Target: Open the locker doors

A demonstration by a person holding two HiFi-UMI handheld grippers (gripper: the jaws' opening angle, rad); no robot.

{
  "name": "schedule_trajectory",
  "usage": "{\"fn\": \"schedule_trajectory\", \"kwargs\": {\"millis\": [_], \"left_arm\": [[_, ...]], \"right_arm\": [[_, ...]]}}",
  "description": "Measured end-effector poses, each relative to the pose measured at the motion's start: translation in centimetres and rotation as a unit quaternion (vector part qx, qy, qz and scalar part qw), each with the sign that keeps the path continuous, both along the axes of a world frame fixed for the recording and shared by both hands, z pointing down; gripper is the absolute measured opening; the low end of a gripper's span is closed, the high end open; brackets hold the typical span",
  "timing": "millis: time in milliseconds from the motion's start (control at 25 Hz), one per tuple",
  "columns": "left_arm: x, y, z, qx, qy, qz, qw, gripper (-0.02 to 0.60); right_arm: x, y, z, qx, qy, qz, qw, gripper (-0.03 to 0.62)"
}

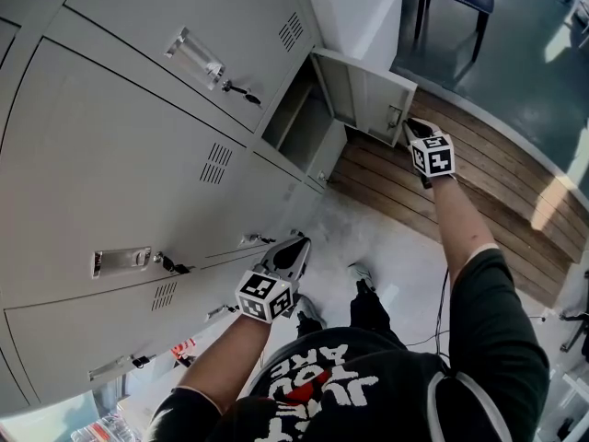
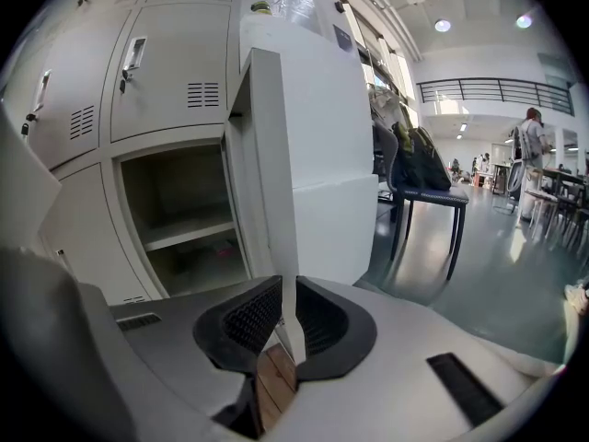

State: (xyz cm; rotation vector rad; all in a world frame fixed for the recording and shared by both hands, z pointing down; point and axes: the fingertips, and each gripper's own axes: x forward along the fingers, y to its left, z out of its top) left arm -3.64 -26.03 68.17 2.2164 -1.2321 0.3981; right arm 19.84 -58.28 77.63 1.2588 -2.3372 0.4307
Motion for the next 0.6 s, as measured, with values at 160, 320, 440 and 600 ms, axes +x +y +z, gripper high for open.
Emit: {"fn": "schedule_trajectory", "kwargs": {"millis": [160,320,440,600], "left_arm": [[0.5,-0.6,-0.1,0.003,-0.001,-0.001,1.0000,0.002],[1.2,-1.4,-0.3,0.005,0.000,-0.003,1.0000,0.002],[1.7,-1.9,-0.5,0.006,0.000,-0.002,1.0000,0.002],[2.4,-2.5,-0.7,0.008,0.000,0.001,1.0000,0.002]], "right_arm": [[0.5,-0.8,0.0,0.001,0.001,0.001,1.000,0.067],[0.8,-1.6,0.0,0.001,0.005,-0.001,1.000,0.067],[0.9,-2.0,0.0,0.001,0.009,-0.004,1.000,0.067],[1.3,-2.5,0.0,0.000,0.013,-0.006,1.000,0.067]]}}
